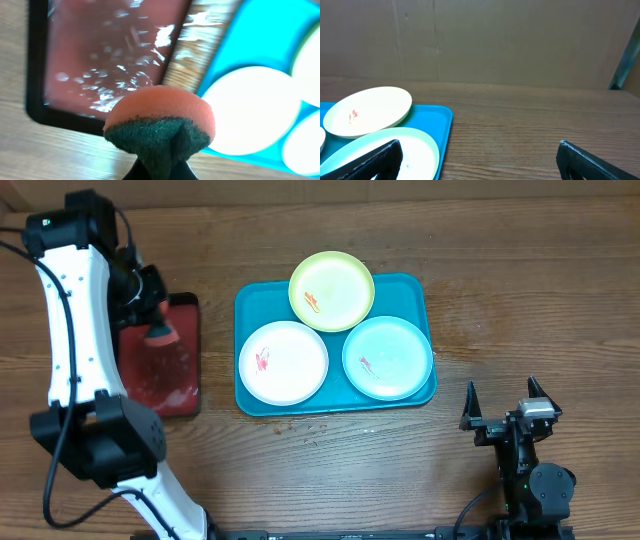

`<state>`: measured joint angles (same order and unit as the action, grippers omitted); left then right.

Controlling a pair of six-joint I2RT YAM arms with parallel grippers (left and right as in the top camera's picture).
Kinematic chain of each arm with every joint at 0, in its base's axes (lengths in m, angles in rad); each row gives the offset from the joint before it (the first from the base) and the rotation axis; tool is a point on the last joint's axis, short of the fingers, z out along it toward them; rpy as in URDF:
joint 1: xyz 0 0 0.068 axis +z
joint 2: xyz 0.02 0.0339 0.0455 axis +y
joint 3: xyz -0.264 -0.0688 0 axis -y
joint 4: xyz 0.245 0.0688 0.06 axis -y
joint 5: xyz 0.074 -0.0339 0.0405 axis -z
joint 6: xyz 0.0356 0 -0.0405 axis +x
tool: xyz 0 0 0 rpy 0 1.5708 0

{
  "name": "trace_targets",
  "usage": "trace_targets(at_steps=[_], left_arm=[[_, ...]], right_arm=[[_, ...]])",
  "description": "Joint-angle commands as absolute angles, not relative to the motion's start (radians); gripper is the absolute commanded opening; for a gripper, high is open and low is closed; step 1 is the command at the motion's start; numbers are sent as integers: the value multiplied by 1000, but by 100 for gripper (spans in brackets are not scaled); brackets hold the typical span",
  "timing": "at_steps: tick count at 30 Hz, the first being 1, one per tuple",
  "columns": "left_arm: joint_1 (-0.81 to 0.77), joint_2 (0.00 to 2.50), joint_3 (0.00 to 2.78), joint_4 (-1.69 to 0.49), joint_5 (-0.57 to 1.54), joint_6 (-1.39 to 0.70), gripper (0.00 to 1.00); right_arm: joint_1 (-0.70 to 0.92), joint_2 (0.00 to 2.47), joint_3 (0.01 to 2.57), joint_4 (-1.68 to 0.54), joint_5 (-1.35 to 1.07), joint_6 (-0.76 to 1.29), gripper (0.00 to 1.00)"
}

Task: Clean dirty plates on tray and stack at the side
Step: 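Lift the sponge with the left gripper and carry it to the white plate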

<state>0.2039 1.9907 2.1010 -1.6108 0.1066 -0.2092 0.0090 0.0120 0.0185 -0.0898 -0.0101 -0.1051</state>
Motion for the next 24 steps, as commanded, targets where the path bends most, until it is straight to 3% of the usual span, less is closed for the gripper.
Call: trace_targets(at_steps=[1,12,19,24], left_arm=[[106,1964,2104,-1622,193,-193,4],[-204,1965,1715,-1290,180,-295,4],[-299,1965,1470,-988,191,-352,4],[-336,1965,1401,-897,124,-370,4]], right_arm=[[12,3,8,-84,-1,-106,100],[12,3,8,-84,-1,-105,100],[12,3,8,-84,-1,-106,100],[12,3,8,-84,-1,-105,100]])
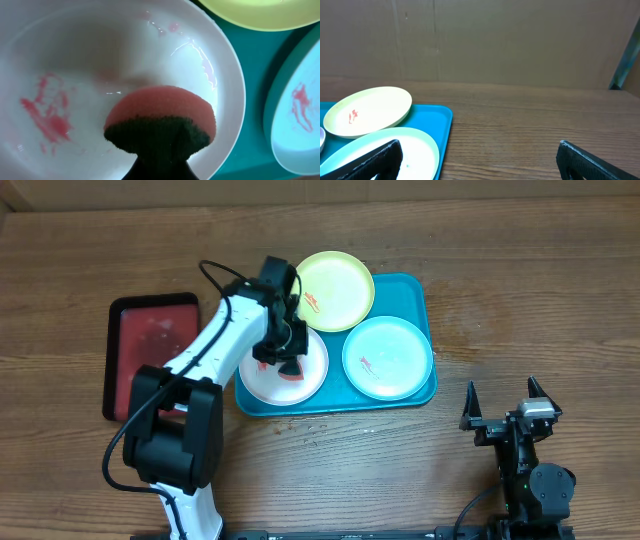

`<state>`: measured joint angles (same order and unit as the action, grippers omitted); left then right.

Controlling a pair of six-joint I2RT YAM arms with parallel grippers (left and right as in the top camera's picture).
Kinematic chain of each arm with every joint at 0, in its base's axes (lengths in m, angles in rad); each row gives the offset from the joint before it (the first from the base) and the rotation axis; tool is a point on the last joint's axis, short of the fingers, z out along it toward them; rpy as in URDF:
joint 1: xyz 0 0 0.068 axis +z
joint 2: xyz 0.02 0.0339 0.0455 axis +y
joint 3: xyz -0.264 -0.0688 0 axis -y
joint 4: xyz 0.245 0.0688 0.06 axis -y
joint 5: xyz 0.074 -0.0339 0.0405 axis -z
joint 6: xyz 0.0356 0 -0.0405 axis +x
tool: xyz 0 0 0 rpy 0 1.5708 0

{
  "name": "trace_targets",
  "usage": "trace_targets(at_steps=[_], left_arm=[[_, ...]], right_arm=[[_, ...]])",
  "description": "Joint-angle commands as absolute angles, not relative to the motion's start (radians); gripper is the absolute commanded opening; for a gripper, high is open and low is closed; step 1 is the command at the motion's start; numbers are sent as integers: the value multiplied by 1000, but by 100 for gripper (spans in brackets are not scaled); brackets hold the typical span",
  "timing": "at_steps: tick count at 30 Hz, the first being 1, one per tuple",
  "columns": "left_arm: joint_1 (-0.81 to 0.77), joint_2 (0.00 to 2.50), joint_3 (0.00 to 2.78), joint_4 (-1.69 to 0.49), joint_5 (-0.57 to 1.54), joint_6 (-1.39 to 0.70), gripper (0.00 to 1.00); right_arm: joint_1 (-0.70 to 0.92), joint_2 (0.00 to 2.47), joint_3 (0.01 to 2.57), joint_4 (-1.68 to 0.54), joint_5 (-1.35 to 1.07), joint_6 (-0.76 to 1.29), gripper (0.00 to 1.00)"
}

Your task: Clean dirty plates on tray and stack at the side

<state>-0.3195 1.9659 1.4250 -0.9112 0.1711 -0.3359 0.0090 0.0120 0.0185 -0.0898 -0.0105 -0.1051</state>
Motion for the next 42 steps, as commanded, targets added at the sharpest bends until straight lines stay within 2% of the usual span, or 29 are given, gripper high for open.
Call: trace_targets(at_steps=[1,7,11,13,15,17,21,28,30,32,33,42], left_arm=[[-337,1965,1396,-895,95,-390,4],[-329,1965,1388,-886,0,-427,4],[-334,1965,1373,-845,9,-427,9],[-339,1965,1366,-835,17,-427,21],[-341,1965,1365,-833,19,-427,45],[-339,1965,1369,-834,18,-422,45],[-303,1964,1452,-921,19,-389,36],[-187,1959,1872,-1256,20,-388,39],[-154,1959,2000,-1343,19,-372,50],[-123,1959,2090,-1409,19,-352,87],[-111,1959,2115,-1432,19,-340,100],[-80,1961,2040,-1468,30,-292,100]], right_arm=[[12,3,8,-84,-1,-106,100],[12,3,8,-84,-1,-105,100],[12,3,8,-84,-1,-106,100],[12,3,8,-84,-1,-105,100],[12,3,8,-84,-1,-105,100],[12,3,8,-84,-1,-105,100],[12,3,8,-84,-1,-106,100],[12,3,8,-84,-1,-105,100],[12,3,8,-84,-1,-105,100],[12,3,8,-84,-1,-105,100],[12,3,8,-84,-1,-105,100],[12,3,8,-64,-30,-94,100]])
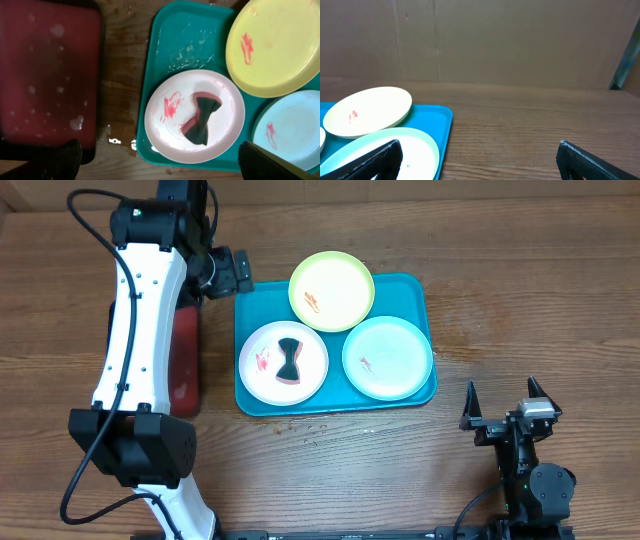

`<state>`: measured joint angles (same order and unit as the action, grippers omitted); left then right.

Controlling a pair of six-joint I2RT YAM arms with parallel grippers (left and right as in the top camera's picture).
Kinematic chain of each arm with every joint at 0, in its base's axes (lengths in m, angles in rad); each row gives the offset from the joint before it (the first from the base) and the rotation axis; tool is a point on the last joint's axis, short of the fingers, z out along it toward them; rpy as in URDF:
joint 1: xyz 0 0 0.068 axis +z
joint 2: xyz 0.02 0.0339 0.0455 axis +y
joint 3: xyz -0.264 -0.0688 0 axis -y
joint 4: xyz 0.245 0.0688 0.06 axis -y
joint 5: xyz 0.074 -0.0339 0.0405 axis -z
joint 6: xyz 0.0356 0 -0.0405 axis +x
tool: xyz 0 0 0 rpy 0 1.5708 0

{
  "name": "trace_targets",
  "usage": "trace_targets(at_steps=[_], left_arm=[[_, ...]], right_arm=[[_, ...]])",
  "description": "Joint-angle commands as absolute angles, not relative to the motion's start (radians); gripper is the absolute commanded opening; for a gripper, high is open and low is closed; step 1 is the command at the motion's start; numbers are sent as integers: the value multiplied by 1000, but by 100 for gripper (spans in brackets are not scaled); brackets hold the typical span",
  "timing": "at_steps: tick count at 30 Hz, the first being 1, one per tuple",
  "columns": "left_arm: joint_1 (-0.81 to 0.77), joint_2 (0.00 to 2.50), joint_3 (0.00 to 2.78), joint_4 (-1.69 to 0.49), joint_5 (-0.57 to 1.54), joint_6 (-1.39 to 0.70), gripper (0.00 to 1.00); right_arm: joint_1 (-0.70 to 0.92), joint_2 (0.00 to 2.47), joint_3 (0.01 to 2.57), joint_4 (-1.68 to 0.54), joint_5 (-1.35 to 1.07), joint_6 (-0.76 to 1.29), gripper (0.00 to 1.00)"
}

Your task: Clean dirty plates on tray and stack at the side

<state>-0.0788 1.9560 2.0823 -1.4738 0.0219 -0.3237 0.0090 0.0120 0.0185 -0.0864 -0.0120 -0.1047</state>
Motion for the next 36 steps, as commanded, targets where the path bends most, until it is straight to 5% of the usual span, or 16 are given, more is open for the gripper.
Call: trace_targets(at_steps=[1,7,10,12,18,23,26,31,36], left_arm=[[-83,1961,2018,-1460,48,-292,100],[-97,1962,1903,-1416,60,-291,100],[-98,1962,1877,-1406,60,-291,100],[-98,1962,1876,-1405,60,-291,100],[-100,1962,1876,-1401,64,-291,100],[-99,1962,1876,-1393,72,-291,100],[-100,1962,1876,-1383,72,-292,100],[-99,1962,1876,-1383,72,-292,100],[-99,1962,1876,-1383,72,-292,100]], right_arm=[[12,3,8,-52,-112,-44,100],[12,3,8,172,-521,237,100],[11,4,31,467,-506,231,100],[3,13,108,478,-471,181,100],[-26,312,714,-301,-515,-55,100],[-23,731,1205,-842,-684,-58,100],[-23,910,1365,-982,-855,-3,100],[-1,1119,1431,-890,-1011,157,100],[225,1274,1434,-931,-517,284,100]])
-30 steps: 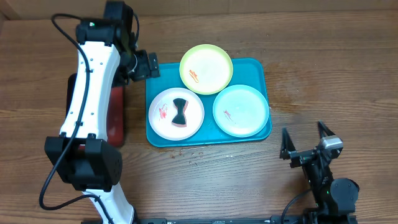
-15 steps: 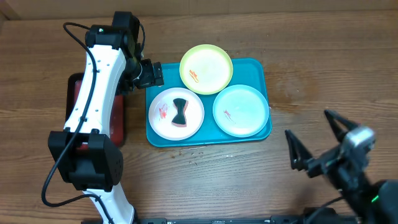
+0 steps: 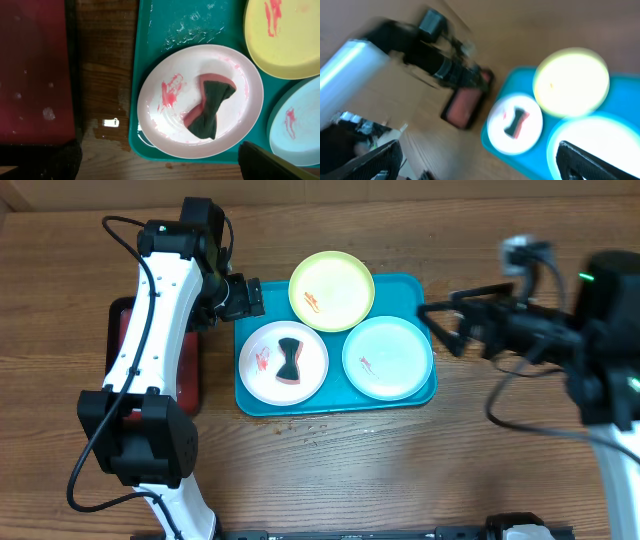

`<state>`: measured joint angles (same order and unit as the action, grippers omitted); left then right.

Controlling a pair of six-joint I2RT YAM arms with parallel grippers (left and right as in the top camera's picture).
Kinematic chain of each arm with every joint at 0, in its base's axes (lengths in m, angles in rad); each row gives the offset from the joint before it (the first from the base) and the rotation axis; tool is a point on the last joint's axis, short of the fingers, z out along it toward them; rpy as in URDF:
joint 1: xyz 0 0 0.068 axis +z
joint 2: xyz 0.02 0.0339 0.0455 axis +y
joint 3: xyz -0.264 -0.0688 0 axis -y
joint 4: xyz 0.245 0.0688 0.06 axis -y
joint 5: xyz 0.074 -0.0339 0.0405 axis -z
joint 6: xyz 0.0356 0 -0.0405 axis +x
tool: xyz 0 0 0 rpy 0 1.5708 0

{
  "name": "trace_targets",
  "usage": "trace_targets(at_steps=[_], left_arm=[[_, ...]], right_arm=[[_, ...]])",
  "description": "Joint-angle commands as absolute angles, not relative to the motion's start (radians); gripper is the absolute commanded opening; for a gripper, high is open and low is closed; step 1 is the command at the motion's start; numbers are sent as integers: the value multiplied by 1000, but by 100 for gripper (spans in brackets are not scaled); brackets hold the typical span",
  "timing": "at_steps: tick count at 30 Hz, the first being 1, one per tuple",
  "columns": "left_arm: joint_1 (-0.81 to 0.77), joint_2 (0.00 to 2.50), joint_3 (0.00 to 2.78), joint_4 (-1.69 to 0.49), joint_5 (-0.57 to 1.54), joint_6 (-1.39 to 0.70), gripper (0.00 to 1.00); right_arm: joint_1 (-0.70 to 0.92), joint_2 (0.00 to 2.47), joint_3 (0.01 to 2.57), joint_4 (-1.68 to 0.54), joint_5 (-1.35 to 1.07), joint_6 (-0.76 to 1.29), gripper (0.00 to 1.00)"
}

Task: Clean dirty plates on tray and stack at the side
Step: 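Reach the right gripper to the white plate rim and grip it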

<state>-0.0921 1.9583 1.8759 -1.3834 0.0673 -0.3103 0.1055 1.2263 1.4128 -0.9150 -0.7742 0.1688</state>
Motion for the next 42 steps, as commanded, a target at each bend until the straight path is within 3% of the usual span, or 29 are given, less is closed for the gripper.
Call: trace_targets(at_steps=[1,4,10,23,26,31,34,39,42], left_arm=[[-99,1962,1876,-1383,72,-292,100],[-100,1962,1876,-1382,72,-292,100],[-100,1962,1876,-1383,77,-292,100],[-99,1962,1876,-1383,79,-292,100],[-99,1962,1876,-1383,78,-292,100],[-100,1962,1876,-1378,78,-292,100],[-100,1962,1876,-1374,79,-292,100],[-100,1962,1876,-1372,79,-292,100],[-100,1962,1875,-1377,83,-291,100]], right_arm=[[299,1316,1436,-948,-410,296,100],[462,1453,1469,-999,-229,326,100],[607,1711,1526,-992,-173,273,100],[647,1894,1513,-681,-36,275,96],[647,1925,1495,-661,23,319,86],[648,1991,1493,-642,22,354,78],[649,2024,1493,-611,22,375,62],[655,2056,1493,-607,21,375,61],[656,2078,1493,-607,18,375,51]])
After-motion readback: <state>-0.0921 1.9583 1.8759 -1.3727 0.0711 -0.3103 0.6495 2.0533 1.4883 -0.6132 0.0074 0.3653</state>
